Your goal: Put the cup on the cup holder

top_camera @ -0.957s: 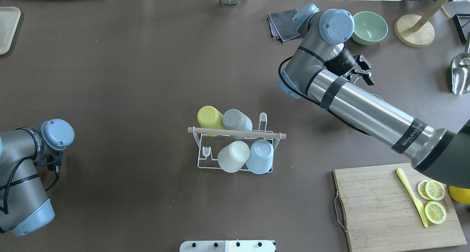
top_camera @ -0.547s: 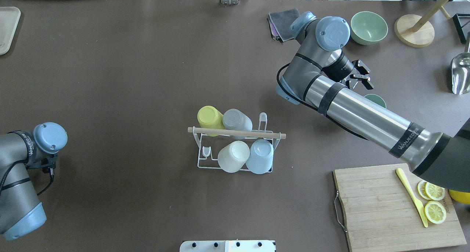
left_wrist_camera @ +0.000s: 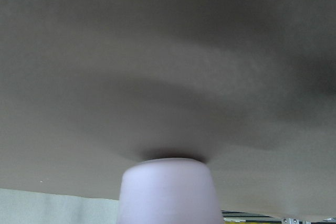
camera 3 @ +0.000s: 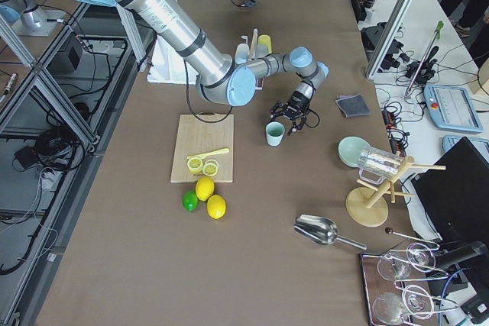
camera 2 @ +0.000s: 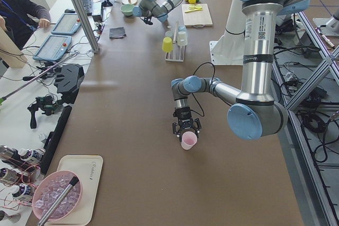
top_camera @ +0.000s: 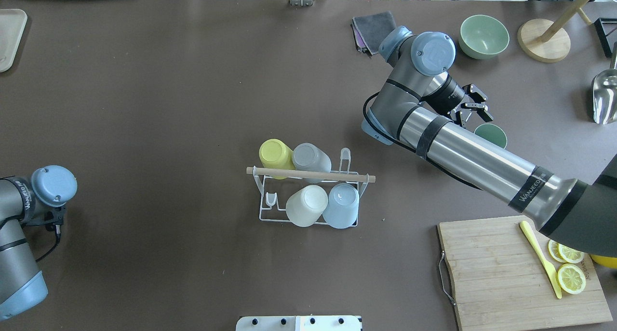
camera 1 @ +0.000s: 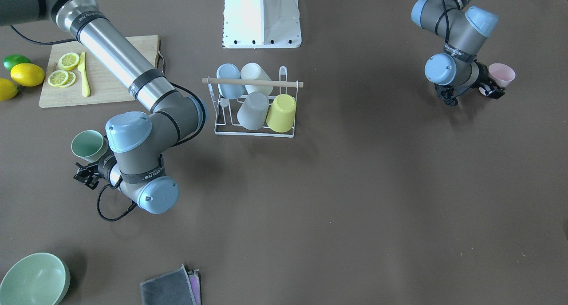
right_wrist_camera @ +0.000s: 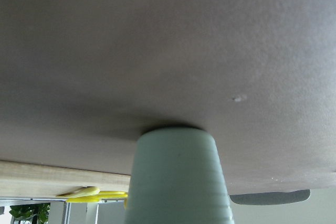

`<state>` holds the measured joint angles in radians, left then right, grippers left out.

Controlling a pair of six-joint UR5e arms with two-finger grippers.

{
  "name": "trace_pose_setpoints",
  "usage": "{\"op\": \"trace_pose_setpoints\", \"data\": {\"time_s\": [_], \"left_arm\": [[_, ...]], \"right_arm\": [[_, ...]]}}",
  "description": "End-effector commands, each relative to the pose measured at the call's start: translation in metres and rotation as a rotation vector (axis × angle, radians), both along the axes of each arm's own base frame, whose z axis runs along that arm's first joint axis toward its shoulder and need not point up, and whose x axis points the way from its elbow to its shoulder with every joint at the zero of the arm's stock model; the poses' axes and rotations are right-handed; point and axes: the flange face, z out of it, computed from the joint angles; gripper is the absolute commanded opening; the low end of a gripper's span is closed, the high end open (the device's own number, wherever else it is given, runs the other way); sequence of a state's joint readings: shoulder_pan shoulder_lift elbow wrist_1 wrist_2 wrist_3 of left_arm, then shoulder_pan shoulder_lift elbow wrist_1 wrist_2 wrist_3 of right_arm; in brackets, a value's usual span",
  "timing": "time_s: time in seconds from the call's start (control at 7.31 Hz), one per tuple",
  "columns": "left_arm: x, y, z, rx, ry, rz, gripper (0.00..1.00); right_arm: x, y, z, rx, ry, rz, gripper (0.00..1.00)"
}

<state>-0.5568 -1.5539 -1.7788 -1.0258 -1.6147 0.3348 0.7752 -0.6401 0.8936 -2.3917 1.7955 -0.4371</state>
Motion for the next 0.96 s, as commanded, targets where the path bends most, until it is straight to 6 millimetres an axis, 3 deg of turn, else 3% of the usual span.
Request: {"op": "trace_pose_setpoints", "data": {"time_s": [0.0, 0.27, 0.41, 0.68, 0.82], "left_arm": [[-0.003, 0.0016, 0.0074, 0.0, -0.002, 0.003, 0.98], [-0.0031, 0.0017, 0.0081, -0.001, -0.004, 0.003, 0.97], [-0.0038, 0.0021, 0.0088, -0.001, -0.005, 0.003, 0.97], [-0.004, 0.0022, 0.0099, -0.001, -0.004, 0.003, 0.97], [-0.0088, 0.0052, 0.0143, -0.005, -0.011, 0.003, 0.97]], "right_arm": [[-0.0009, 0.0022, 0.0081, 0.009, 0.011, -0.016, 0.98], [-0.0014, 0.0031, 0.0098, 0.01, 0.007, -0.023, 0.97], [-0.0061, 0.0078, 0.0114, 0.01, 0.009, -0.033, 0.91], [-0.0062, 0.008, 0.0094, -0.001, -0.027, -0.082, 0.67], [-0.006, 0.008, 0.0082, -0.002, -0.035, -0.095, 0.6]]}}
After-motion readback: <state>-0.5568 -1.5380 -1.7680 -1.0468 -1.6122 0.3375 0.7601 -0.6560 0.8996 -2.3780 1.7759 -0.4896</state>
